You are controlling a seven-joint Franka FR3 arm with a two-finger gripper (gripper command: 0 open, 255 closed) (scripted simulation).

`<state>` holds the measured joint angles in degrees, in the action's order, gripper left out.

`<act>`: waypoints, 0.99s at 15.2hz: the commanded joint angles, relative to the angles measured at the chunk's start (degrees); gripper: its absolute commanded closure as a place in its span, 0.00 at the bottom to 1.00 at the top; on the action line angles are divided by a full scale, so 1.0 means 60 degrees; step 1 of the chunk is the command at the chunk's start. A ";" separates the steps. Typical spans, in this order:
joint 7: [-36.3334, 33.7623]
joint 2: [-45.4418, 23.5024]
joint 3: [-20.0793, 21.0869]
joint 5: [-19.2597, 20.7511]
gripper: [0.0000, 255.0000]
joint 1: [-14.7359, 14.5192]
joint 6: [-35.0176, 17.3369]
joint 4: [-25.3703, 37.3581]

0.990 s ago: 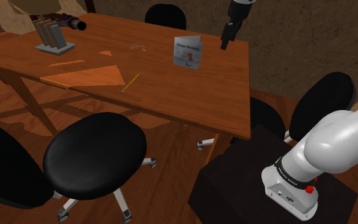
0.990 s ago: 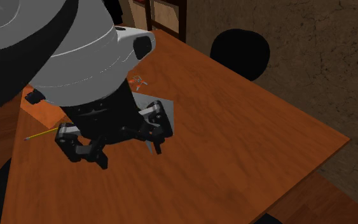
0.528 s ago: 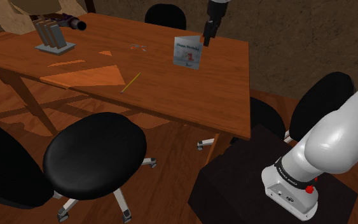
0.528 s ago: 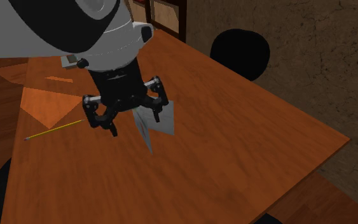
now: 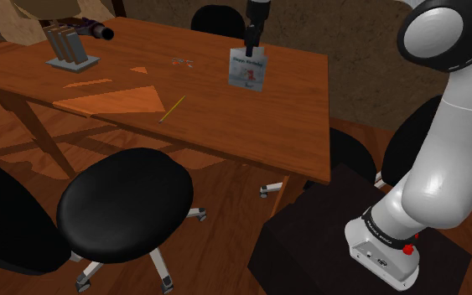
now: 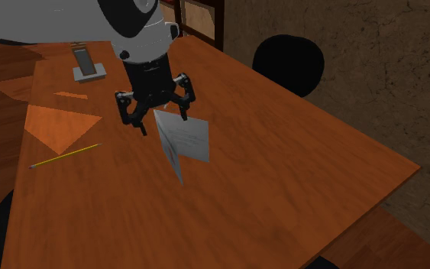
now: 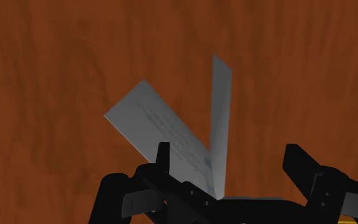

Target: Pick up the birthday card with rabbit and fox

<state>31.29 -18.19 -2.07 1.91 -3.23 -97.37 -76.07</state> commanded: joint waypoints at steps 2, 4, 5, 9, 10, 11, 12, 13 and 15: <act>0.0041 -0.0305 0.0033 -0.0013 0.00 -0.0024 -0.0067 0.0223; 0.0030 -0.0260 0.0034 -0.0009 0.00 -0.0025 -0.0346 -0.0101; 0.0025 -0.0241 0.0034 -0.0008 0.00 -0.0026 -0.0483 -0.0257; 0.0012 -0.0207 0.0034 -0.0004 0.00 -0.0027 -0.0830 -0.0639; 0.0015 -0.0203 0.0033 -0.0005 1.00 -0.0025 -0.0847 -0.0660; 0.0013 -0.0217 0.0034 -0.0005 1.00 -0.0026 -0.0843 -0.0641; 0.0014 -0.0214 0.0034 -0.0005 1.00 -0.0025 -0.0842 -0.0644; 0.0014 -0.0217 0.0034 -0.0005 1.00 -0.0025 -0.0838 -0.0637; 0.0015 -0.0216 0.0034 -0.0005 1.00 -0.0025 -0.0838 -0.0638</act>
<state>31.38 -19.46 -1.85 1.86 -3.40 -102.38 -79.89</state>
